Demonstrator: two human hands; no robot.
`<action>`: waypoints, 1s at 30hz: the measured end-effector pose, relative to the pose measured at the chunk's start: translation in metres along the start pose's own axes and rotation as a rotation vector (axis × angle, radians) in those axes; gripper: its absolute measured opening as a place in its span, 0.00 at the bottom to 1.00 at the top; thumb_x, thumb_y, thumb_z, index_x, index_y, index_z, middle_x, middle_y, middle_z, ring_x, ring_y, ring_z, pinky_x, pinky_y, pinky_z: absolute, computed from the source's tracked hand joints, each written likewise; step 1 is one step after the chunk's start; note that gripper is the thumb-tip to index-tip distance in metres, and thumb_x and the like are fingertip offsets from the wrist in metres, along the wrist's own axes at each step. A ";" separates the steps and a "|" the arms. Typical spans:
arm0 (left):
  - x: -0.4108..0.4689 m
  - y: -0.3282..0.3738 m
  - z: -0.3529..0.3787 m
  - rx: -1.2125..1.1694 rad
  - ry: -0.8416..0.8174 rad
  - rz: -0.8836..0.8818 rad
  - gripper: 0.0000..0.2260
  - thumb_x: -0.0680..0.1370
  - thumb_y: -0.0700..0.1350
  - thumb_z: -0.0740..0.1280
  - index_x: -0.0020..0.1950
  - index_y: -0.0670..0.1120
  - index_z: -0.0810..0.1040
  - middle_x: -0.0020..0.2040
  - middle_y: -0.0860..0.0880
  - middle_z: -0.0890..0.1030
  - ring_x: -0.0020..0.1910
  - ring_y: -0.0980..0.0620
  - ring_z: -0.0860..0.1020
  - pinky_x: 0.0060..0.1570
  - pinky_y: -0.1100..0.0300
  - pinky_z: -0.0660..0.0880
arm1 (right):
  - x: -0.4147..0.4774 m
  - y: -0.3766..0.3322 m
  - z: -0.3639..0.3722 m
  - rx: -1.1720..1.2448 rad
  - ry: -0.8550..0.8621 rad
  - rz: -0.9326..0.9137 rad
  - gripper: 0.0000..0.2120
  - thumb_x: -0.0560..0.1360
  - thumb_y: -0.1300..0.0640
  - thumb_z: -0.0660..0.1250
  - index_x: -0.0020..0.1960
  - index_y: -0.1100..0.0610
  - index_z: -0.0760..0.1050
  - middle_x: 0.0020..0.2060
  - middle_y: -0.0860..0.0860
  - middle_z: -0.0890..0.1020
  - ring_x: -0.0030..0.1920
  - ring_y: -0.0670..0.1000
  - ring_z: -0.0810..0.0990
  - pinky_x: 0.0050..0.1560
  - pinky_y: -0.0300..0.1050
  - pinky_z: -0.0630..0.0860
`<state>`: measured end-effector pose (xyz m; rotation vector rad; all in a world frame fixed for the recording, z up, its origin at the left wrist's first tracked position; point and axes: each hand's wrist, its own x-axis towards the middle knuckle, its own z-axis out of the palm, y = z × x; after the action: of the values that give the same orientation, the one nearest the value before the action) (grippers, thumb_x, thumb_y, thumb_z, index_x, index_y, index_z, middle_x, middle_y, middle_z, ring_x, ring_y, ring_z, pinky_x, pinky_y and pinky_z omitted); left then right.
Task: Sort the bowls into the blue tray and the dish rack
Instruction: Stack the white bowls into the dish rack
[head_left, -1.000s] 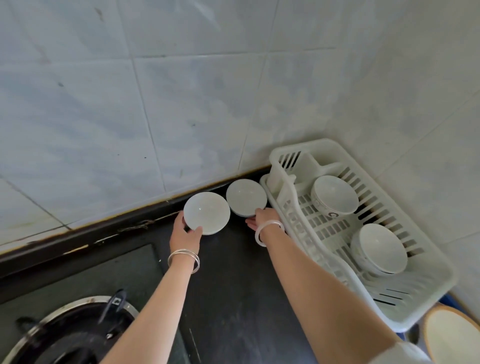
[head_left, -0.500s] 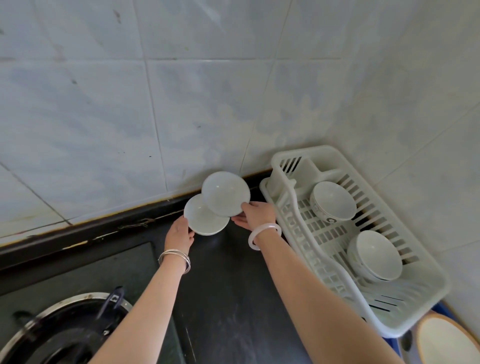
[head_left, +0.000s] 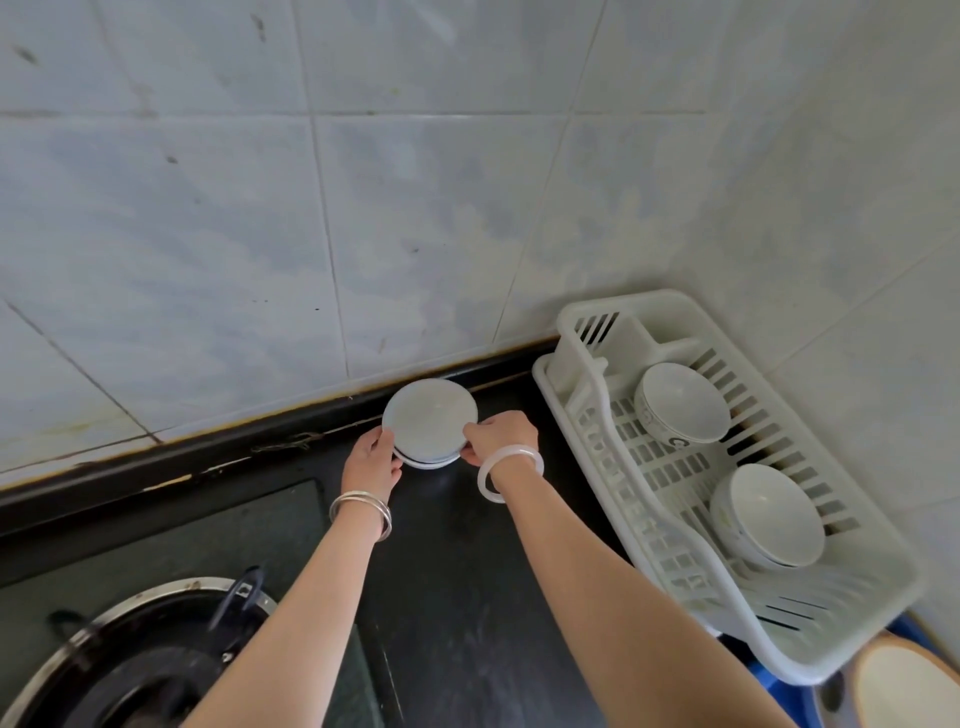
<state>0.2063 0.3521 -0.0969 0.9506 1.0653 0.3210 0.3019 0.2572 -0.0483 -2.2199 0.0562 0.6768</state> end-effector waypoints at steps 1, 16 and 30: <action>0.001 0.000 0.000 0.028 -0.003 0.010 0.17 0.79 0.44 0.61 0.68 0.44 0.69 0.58 0.44 0.74 0.57 0.45 0.75 0.61 0.52 0.70 | 0.001 0.001 0.000 -0.011 -0.005 0.001 0.09 0.72 0.59 0.67 0.33 0.56 0.74 0.35 0.56 0.84 0.39 0.53 0.85 0.48 0.49 0.82; 0.000 0.011 0.003 -0.077 -0.072 -0.077 0.20 0.77 0.34 0.60 0.68 0.47 0.68 0.69 0.43 0.70 0.64 0.40 0.71 0.54 0.51 0.72 | 0.005 0.006 0.001 0.427 -0.271 0.195 0.21 0.75 0.54 0.65 0.68 0.52 0.68 0.56 0.56 0.74 0.54 0.57 0.77 0.56 0.54 0.78; -0.091 0.058 0.096 0.075 -0.390 0.154 0.16 0.76 0.36 0.61 0.57 0.54 0.72 0.56 0.50 0.75 0.58 0.46 0.75 0.41 0.61 0.75 | -0.043 0.008 -0.133 0.595 0.108 -0.072 0.08 0.77 0.48 0.60 0.41 0.47 0.73 0.42 0.50 0.79 0.46 0.54 0.80 0.36 0.47 0.81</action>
<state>0.2556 0.2790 0.0173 1.1129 0.6527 0.2108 0.3228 0.1497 0.0391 -1.6722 0.2047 0.4271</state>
